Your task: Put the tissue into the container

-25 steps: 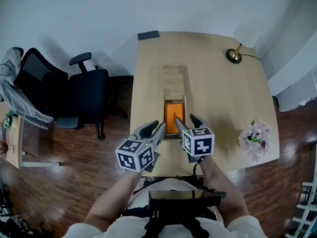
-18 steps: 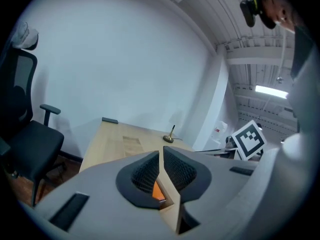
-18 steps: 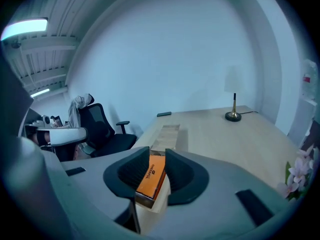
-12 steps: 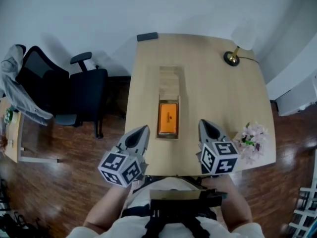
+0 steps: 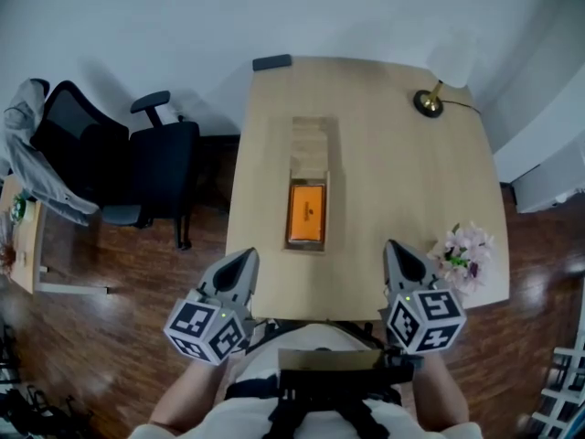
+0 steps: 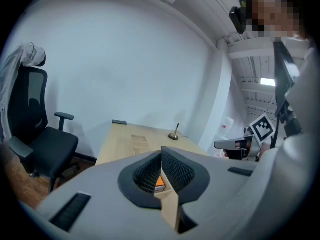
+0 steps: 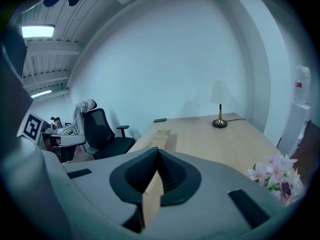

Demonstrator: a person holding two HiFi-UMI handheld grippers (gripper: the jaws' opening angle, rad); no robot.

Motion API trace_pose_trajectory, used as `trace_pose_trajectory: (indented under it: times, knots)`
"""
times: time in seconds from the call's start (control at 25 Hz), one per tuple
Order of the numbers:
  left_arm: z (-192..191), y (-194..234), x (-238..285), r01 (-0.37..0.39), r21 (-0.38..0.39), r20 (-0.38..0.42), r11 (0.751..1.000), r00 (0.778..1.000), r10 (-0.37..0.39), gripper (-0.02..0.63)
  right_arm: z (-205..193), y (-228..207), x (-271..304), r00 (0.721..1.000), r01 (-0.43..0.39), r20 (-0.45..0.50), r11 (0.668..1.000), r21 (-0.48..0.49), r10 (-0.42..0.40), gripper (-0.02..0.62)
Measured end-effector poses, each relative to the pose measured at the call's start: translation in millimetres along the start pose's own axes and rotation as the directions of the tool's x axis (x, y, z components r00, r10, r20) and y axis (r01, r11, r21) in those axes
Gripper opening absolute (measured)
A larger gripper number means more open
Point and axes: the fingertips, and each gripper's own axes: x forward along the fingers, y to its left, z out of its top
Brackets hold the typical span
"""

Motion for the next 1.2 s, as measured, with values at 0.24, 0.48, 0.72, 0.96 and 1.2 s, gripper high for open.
trace_pose_trajectory:
  times: [0.24,0.48,0.72,0.96,1.2]
  knots:
    - [-6.1,-3.9,-3.2,0.006,-0.009,-0.015,1.0,1.0,-0.006,0.0,-3.8,2.4,-6.8,1.0,-0.026,0.008,1.0,0.013,0.026,0.002]
    - [-9.5,-5.1,-4.5,0.015,-0.028,-0.022,1.0,1.0,-0.015,0.0,-2.3,6.6,-10.6,1.0,-0.026,0.006,1.0,0.004,0.026,0.002]
    - [-10.6,-3.8,-4.9,0.026,-0.04,-0.023,0.999,0.999,-0.027,0.0,-1.9,13.1,-9.7,1.0,-0.021,-0.004,0.999,-0.025,0.021,0.002]
    - [-9.4,-2.3,-5.3,0.039,-0.044,-0.021,0.998,0.999,-0.04,0.0,-1.2,21.2,-6.1,0.999,-0.029,-0.016,0.998,-0.049,0.028,0.002]
    - [-9.5,-3.0,-4.7,0.049,-0.046,-0.023,0.998,0.998,-0.05,0.0,2.2,26.9,-6.0,0.999,-0.036,-0.015,0.997,-0.066,0.035,0.002]
